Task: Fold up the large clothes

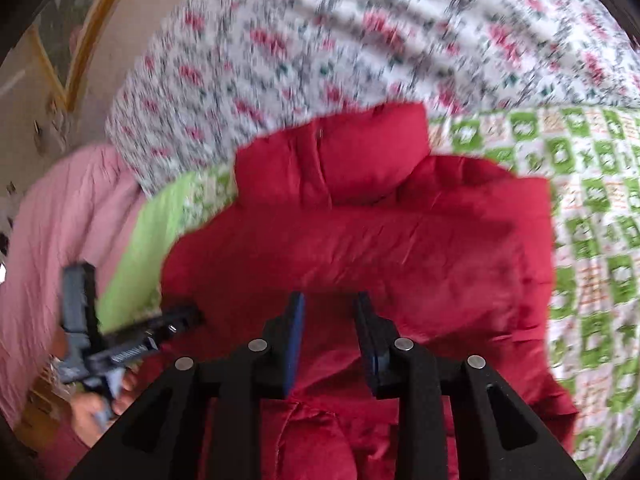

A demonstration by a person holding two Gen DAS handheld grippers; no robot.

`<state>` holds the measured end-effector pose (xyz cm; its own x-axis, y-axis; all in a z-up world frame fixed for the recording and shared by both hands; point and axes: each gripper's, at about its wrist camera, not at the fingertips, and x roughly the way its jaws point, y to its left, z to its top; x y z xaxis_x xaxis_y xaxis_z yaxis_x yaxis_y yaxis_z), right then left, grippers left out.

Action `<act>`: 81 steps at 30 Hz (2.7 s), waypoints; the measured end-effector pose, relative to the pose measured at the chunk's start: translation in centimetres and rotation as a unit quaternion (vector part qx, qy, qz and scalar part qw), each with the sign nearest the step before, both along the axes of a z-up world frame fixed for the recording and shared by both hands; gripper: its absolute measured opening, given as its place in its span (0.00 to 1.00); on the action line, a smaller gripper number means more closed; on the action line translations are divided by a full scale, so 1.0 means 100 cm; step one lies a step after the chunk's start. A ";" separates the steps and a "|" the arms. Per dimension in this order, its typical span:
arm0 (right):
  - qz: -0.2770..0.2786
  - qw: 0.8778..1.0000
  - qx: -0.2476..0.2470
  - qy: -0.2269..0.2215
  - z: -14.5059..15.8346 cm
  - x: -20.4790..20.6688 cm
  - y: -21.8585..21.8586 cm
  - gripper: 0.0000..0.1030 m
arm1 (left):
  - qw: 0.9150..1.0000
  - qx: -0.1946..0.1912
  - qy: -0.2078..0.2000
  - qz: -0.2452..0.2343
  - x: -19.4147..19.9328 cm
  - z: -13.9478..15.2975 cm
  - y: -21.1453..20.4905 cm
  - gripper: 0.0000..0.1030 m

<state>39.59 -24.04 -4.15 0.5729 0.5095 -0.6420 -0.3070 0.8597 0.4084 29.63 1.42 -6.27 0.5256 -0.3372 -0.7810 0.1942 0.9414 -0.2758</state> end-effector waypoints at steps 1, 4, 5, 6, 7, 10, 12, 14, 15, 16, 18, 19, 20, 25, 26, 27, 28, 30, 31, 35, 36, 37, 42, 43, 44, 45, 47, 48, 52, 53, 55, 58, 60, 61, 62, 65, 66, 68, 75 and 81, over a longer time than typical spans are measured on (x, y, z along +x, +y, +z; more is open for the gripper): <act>-0.006 1.000 -0.019 0.005 -0.008 0.004 0.003 0.23 | 1.000 0.000 0.000 -0.002 0.000 0.000 0.000 0.33; -0.041 0.997 -0.065 0.015 -0.025 0.011 -0.008 0.19 | 1.000 0.004 0.001 -0.008 0.002 -0.002 0.001 0.33; -0.050 0.996 -0.066 0.022 -0.031 0.015 -0.017 0.15 | 1.000 0.004 0.001 -0.008 0.002 -0.003 0.001 0.33; -0.055 0.996 -0.066 0.028 -0.035 0.017 -0.022 0.08 | 1.000 0.003 0.002 -0.008 0.003 -0.005 0.001 0.33; -0.063 0.995 -0.072 0.034 -0.040 0.019 -0.028 0.04 | 1.000 0.003 0.003 -0.008 0.003 -0.006 0.001 0.33; -0.081 0.993 -0.079 0.044 -0.051 0.021 -0.041 0.00 | 1.000 0.005 0.005 -0.012 0.005 -0.011 0.000 0.33; -0.085 0.993 -0.069 0.054 -0.057 0.021 -0.048 0.00 | 1.000 0.007 0.005 -0.015 0.006 -0.013 0.000 0.33; -0.083 0.993 -0.063 0.061 -0.062 0.021 -0.050 0.00 | 1.000 0.006 0.005 -0.016 0.006 -0.014 0.000 0.33; -0.081 0.993 -0.064 0.064 -0.064 0.022 -0.051 0.00 | 1.000 0.004 0.005 -0.017 0.007 -0.014 0.001 0.33; -0.080 0.992 -0.065 0.065 -0.065 0.021 -0.050 0.00 | 1.000 0.003 0.006 -0.017 0.007 -0.014 0.001 0.33; -0.079 0.992 -0.068 0.067 -0.068 0.023 -0.049 0.00 | 1.000 0.002 0.005 -0.019 0.008 -0.014 0.001 0.33; -0.079 0.992 -0.067 0.068 -0.069 0.024 -0.049 0.00 | 1.000 0.002 0.005 -0.020 0.008 -0.015 0.001 0.33; -0.079 0.992 -0.067 0.068 -0.068 0.023 -0.048 0.00 | 1.000 0.004 0.005 -0.021 0.009 -0.015 0.001 0.33; -0.096 0.991 -0.076 0.053 -0.043 0.011 -0.042 0.09 | 0.999 0.022 0.009 -0.023 0.011 -0.015 -0.004 0.34; -0.090 0.993 -0.078 0.023 -0.028 0.002 -0.034 0.09 | 0.999 0.025 0.009 -0.023 0.011 -0.015 -0.005 0.34; -0.076 0.994 -0.081 0.004 -0.018 -0.003 -0.024 0.09 | 0.999 0.028 0.008 -0.023 0.012 -0.015 -0.005 0.34; -0.062 0.994 -0.086 -0.006 -0.012 -0.005 -0.016 0.09 | 0.999 0.031 0.009 -0.022 0.012 -0.015 -0.006 0.34; -0.030 0.995 -0.094 0.001 -0.012 -0.002 0.003 0.09 | 0.999 0.040 0.009 -0.019 0.012 -0.015 -0.009 0.34; -0.024 0.994 -0.101 0.015 -0.018 0.003 0.009 0.09 | 0.999 0.043 0.009 -0.019 0.012 -0.015 -0.009 0.34; -0.037 0.993 -0.088 0.070 -0.060 0.025 -0.003 0.00 | 0.999 0.048 0.011 -0.024 0.012 -0.015 -0.009 0.34; -0.038 0.994 -0.066 0.081 -0.068 0.029 -0.010 0.00 | 0.998 0.052 0.009 -0.026 0.012 -0.016 -0.011 0.34; -0.038 0.994 -0.053 0.084 -0.071 0.029 -0.014 0.00 | 0.998 0.056 0.008 -0.027 0.012 -0.016 -0.012 0.34; -0.041 0.994 -0.057 0.085 -0.068 0.027 -0.013 0.00 | 0.999 0.043 0.010 -0.030 0.007 -0.010 -0.005 0.34; -0.041 0.994 -0.055 0.088 -0.068 0.028 -0.015 0.00 | 0.999 0.037 0.011 -0.030 0.003 -0.006 -0.001 0.33; -0.041 0.994 -0.053 0.090 -0.067 0.029 -0.014 0.00 | 0.999 0.037 0.015 -0.030 -0.001 0.000 0.002 0.34; -0.042 0.994 -0.047 0.090 -0.065 0.029 -0.015 0.00 | 0.999 0.038 0.012 -0.028 -0.007 0.006 0.005 0.34; -0.043 0.994 -0.045 0.090 -0.064 0.027 -0.014 0.00 | 0.999 0.042 0.002 -0.022 -0.021 0.019 0.014 0.34; -0.045 0.994 -0.044 0.088 -0.062 0.025 -0.015 0.00 | 0.999 0.042 0.001 -0.020 -0.026 0.023 0.018 0.34; -0.055 0.995 -0.042 0.077 -0.051 0.017 -0.019 0.00 | 0.999 0.034 0.002 -0.004 -0.049 0.032 0.039 0.34; -0.055 0.995 -0.040 0.072 -0.046 0.013 -0.020 0.04 | 0.999 0.034 0.001 0.000 -0.053 0.033 0.042 0.34; -0.056 0.995 -0.048 0.063 -0.039 0.007 -0.022 0.05 | 0.999 0.035 -0.001 0.005 -0.063 0.035 0.049 0.34; -0.051 0.996 -0.055 0.056 -0.030 -0.001 -0.025 0.08 | 0.999 0.032 0.002 0.019 -0.074 0.036 0.061 0.33; -0.050 0.996 -0.060 0.053 -0.026 -0.006 -0.029 0.08 | 0.999 0.024 0.005 0.028 -0.082 0.037 0.070 0.33; -0.050 0.996 -0.060 0.051 -0.023 -0.008 -0.031 0.08 | 0.999 0.021 0.005 0.031 -0.085 0.038 0.073 0.34; -0.051 0.996 -0.061 0.050 -0.021 -0.011 -0.034 0.08 | 0.999 0.018 0.007 0.032 -0.088 0.039 0.077 0.34; -0.051 0.996 -0.057 0.048 -0.014 -0.020 -0.041 0.09 | 0.999 0.021 0.008 0.033 -0.098 0.040 0.082 0.34; -0.051 0.996 -0.056 0.047 -0.012 -0.024 -0.043 0.10 | 0.999 0.022 0.008 0.032 -0.101 0.040 0.083 0.34; -0.051 0.996 -0.053 0.048 -0.009 -0.033 -0.050 0.15 | 0.999 0.026 0.012 0.033 -0.107 0.040 0.086 0.34; -0.037 0.997 -0.042 0.051 0.000 -0.075 -0.063 0.31 | 0.999 0.019 0.018 0.039 -0.132 0.041 0.101 0.34; -0.036 0.998 -0.034 0.046 0.012 -0.121 -0.087 0.41 | 0.999 0.023 0.036 0.031 -0.156 0.031 0.113 0.34</act>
